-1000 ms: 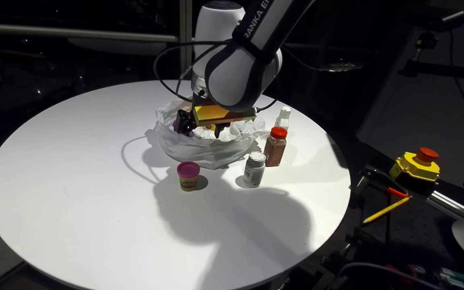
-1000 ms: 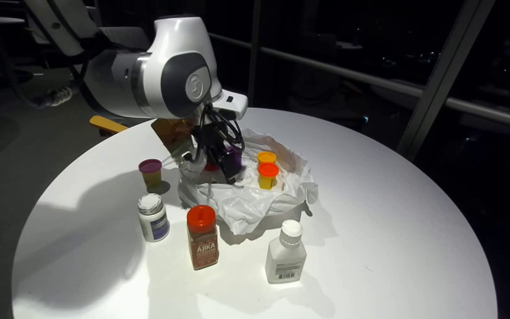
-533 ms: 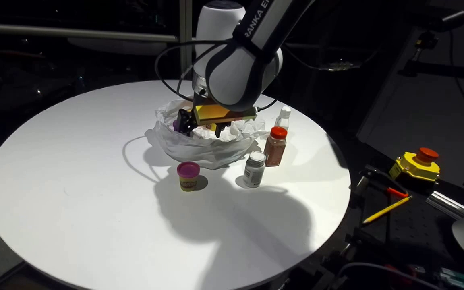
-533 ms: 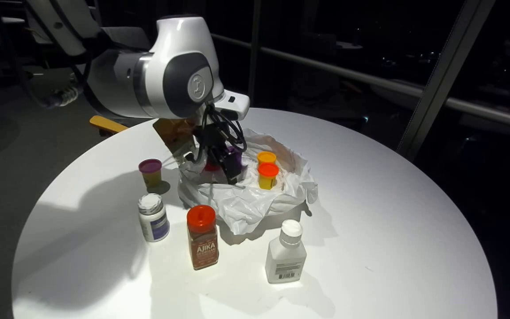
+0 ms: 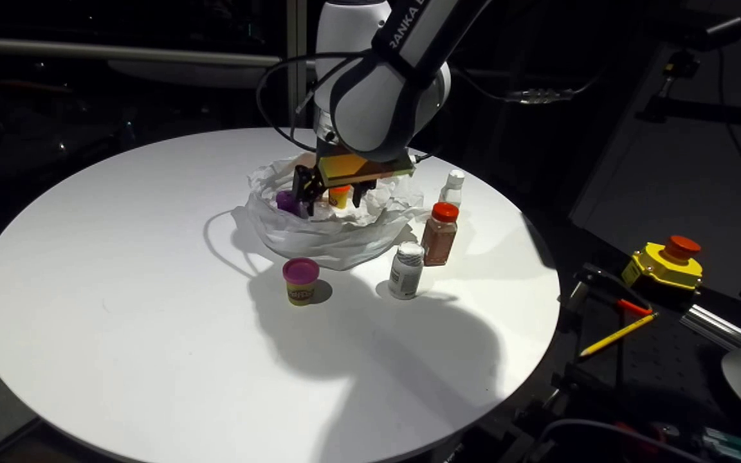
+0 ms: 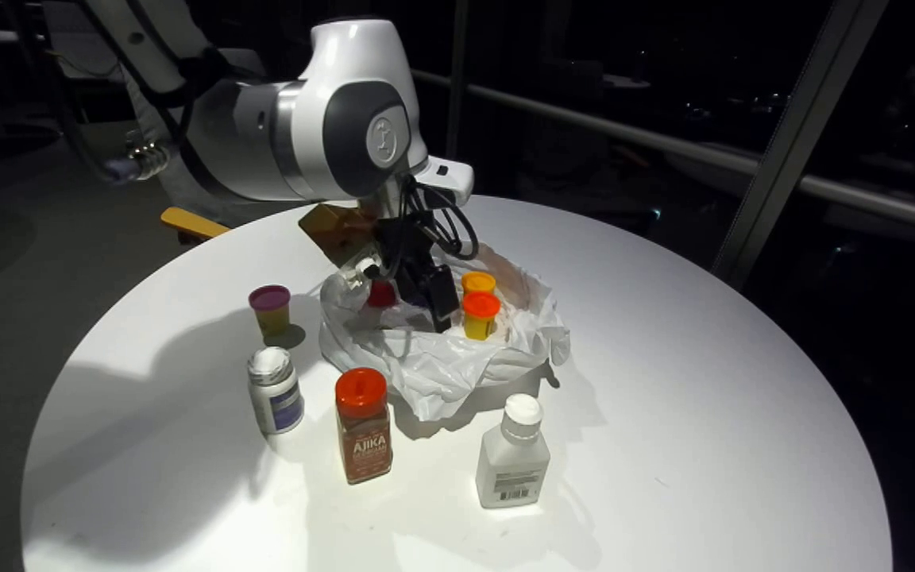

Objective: Remove the objects in the plastic and put them on the table

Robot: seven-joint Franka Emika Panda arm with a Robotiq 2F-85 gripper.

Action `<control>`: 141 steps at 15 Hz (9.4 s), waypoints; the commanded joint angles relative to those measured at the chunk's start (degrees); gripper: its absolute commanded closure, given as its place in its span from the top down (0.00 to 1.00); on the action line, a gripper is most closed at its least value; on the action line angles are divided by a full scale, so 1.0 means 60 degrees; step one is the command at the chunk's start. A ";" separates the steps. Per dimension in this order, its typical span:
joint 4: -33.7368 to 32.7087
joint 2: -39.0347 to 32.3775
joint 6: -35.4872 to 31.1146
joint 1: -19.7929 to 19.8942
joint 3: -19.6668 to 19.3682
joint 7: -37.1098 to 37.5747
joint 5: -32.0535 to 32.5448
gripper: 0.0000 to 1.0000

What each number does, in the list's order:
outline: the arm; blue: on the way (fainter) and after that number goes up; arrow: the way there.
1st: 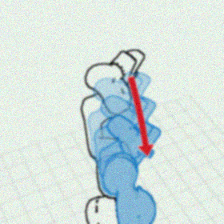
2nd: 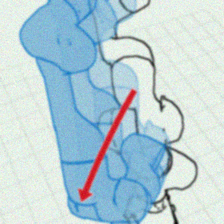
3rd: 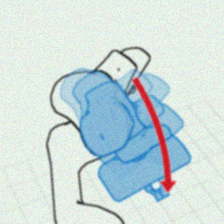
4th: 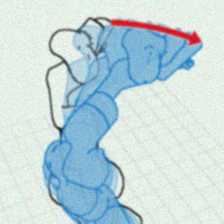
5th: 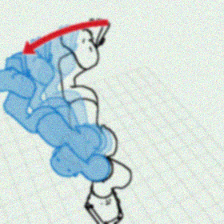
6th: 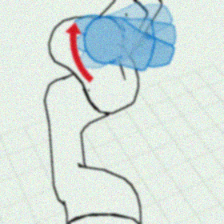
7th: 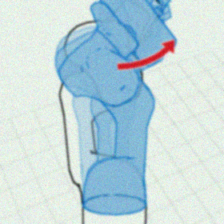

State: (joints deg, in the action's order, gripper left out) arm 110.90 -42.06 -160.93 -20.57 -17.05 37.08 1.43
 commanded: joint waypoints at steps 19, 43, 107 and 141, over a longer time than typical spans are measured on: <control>-0.1537 -0.0940 0.0597 0.0257 -0.0772 0.0382 0.0611 0.69; 0.2448 0.3803 0.3549 -0.4590 -0.2185 0.3789 0.4150 0.28; -0.2641 -0.1056 0.0870 0.0517 0.0946 0.1620 0.2146 1.00; 0.0352 0.1091 0.1334 -0.2615 0.1260 0.5462 0.5288 0.26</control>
State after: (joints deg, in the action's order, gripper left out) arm 114.84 -31.48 -151.29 -38.07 -11.41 70.15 32.50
